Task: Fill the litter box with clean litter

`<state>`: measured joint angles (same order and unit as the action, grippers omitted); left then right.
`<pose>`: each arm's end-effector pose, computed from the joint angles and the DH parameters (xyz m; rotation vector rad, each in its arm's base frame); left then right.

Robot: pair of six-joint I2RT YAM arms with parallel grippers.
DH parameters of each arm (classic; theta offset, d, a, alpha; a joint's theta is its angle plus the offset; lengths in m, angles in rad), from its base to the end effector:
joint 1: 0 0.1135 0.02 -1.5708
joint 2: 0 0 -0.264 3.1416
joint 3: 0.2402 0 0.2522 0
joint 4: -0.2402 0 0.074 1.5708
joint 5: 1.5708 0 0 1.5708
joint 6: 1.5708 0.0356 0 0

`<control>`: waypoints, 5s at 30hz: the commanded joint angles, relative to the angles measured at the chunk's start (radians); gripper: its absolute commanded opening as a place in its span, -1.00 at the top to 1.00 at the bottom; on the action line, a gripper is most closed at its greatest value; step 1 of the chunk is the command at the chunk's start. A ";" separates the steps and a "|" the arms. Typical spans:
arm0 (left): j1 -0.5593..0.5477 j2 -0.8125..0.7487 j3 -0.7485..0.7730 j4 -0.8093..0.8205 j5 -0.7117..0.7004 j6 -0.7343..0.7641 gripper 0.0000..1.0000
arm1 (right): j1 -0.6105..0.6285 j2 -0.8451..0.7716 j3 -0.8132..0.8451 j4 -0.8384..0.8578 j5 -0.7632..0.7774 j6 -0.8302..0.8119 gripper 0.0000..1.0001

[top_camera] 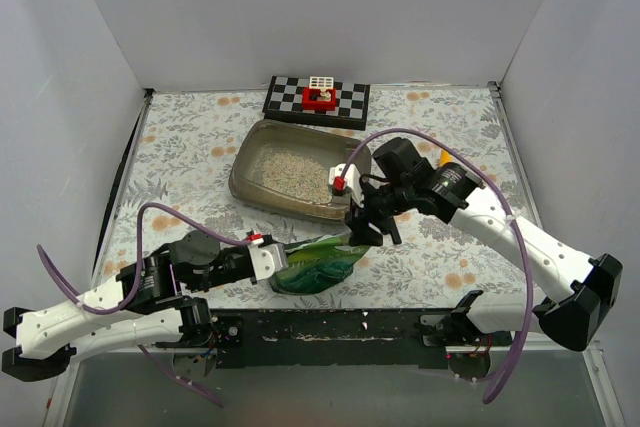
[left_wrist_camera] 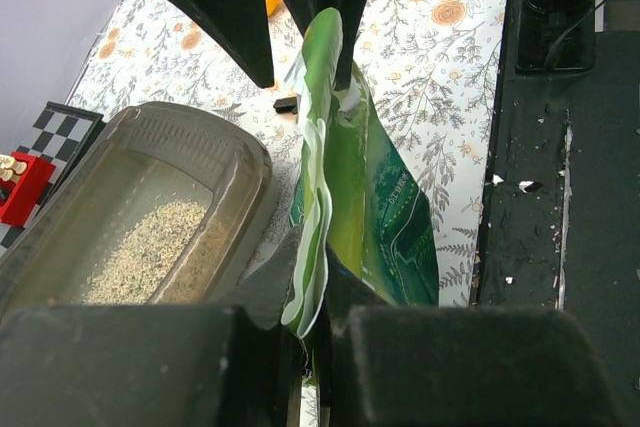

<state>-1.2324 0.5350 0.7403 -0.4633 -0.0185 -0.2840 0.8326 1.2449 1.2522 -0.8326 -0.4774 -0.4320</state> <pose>0.0426 -0.1191 0.3288 0.8827 1.7504 -1.0252 0.1572 0.1971 0.3478 -1.6016 1.8000 0.7586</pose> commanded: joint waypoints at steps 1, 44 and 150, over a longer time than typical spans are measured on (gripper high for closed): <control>-0.002 -0.003 -0.005 0.066 0.017 0.008 1.00 | 0.010 0.013 -0.028 0.050 -0.026 -0.016 -0.30; -0.004 0.005 0.134 0.155 -0.345 0.195 1.00 | 0.316 0.352 0.340 0.386 0.595 0.641 0.97; 0.912 0.026 -0.190 0.492 0.664 -0.260 1.00 | 0.298 0.073 -0.088 0.501 0.592 0.613 0.97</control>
<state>-0.3164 0.5594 0.5381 -0.0174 0.6464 -0.5179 1.1378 1.2877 1.1667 -0.4179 0.1398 0.1616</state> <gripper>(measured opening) 0.010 0.021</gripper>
